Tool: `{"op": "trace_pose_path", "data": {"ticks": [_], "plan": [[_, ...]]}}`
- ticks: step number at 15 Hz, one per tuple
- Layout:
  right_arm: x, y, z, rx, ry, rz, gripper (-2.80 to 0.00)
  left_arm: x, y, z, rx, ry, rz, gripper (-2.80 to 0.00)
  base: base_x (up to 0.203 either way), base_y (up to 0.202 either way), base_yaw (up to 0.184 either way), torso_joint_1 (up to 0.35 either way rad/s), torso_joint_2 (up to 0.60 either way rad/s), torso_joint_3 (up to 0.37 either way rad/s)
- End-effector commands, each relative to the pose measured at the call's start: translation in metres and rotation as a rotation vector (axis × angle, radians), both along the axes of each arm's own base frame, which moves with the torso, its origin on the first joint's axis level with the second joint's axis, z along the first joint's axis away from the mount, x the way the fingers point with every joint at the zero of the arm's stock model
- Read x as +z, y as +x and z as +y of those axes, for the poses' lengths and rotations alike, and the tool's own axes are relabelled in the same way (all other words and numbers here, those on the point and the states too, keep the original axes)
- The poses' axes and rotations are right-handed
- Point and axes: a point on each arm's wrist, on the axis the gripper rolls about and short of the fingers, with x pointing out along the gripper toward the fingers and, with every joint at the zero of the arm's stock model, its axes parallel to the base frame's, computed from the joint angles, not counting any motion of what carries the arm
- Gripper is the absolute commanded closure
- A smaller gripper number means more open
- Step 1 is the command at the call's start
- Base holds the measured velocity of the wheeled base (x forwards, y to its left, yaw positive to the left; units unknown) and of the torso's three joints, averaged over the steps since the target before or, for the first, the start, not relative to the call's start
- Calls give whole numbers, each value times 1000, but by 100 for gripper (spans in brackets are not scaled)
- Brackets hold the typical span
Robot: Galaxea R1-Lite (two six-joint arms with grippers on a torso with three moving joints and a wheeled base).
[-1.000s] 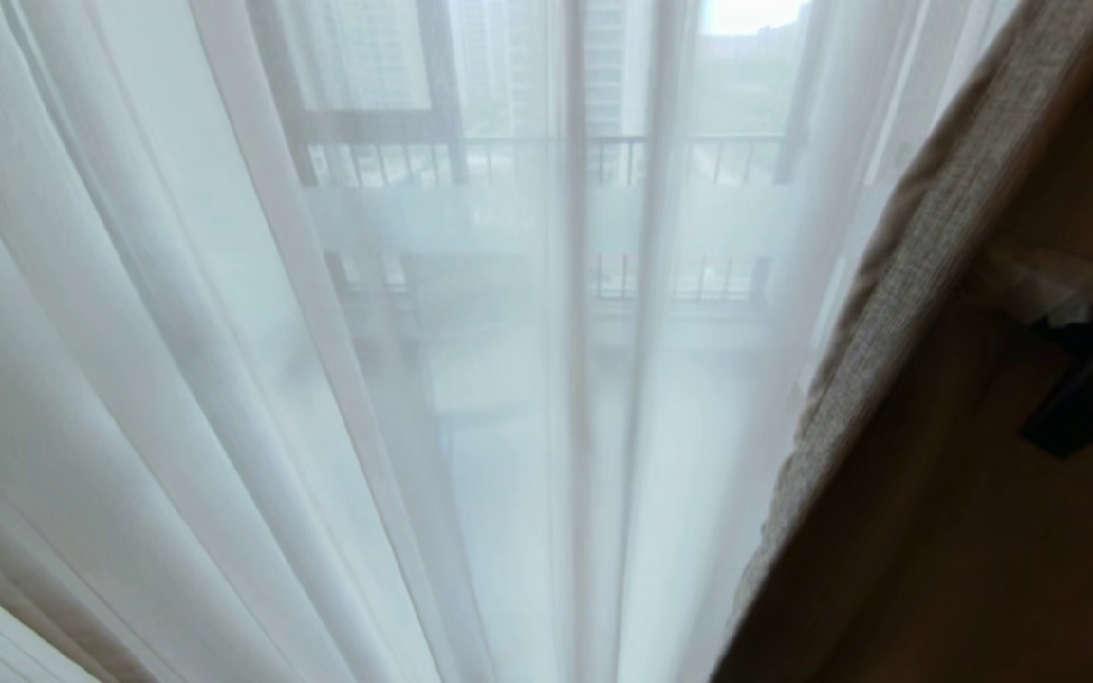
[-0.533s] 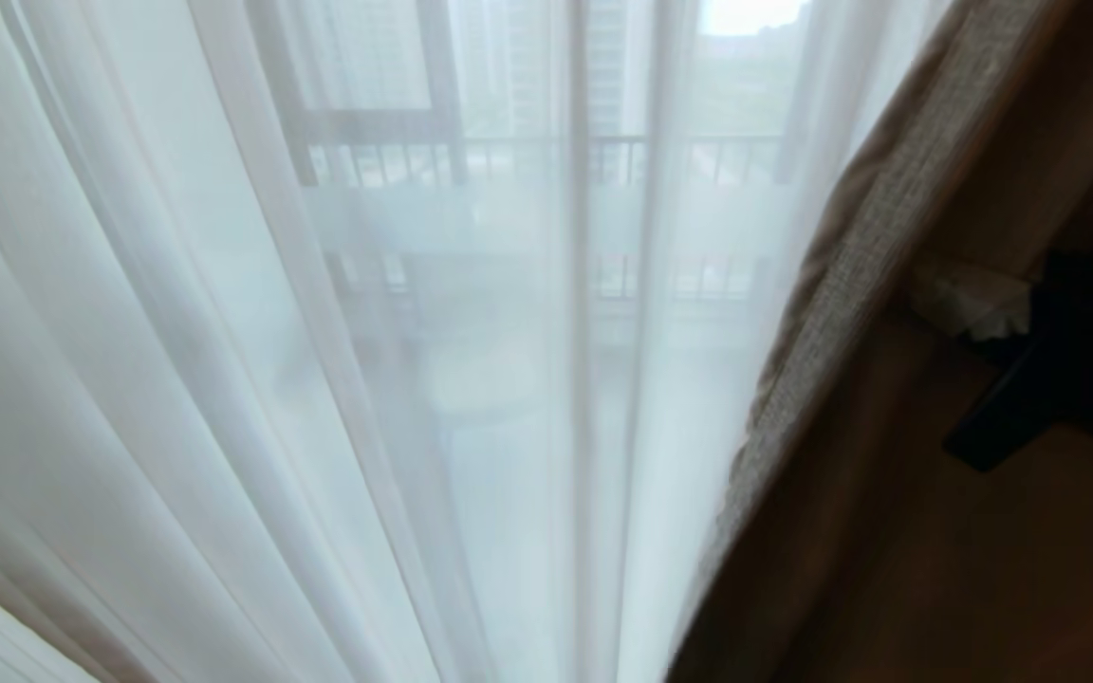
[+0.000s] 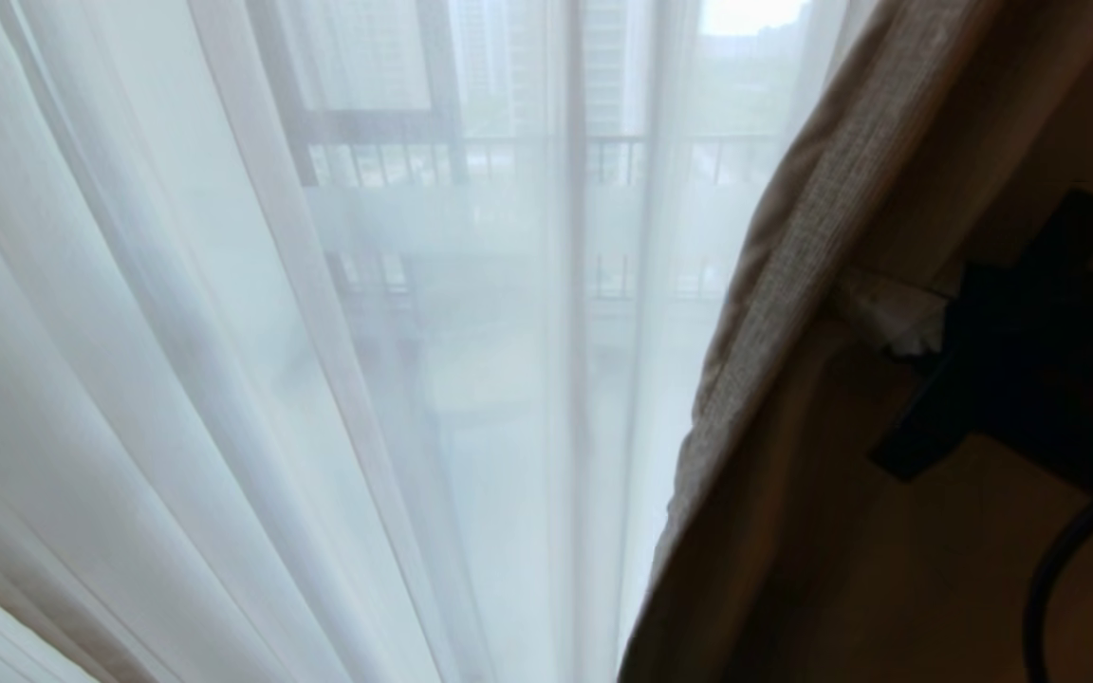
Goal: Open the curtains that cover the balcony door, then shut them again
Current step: Close the outer curtains on both sides
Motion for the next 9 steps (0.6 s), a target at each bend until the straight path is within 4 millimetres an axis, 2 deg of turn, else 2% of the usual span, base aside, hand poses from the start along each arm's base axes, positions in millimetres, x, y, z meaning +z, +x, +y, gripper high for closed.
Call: {"op": "trace_pose_path", "data": {"ticks": [1, 9], "plan": [[-5, 4, 8, 6, -24, -4, 0, 0, 0, 0, 1, -1, -1, 0, 0, 0, 0, 0, 0, 0], [-11, 10, 22, 2, -102, -107, 0, 0, 0, 0, 1, -1, -1, 0, 0, 0, 0, 0, 0, 0]]}}
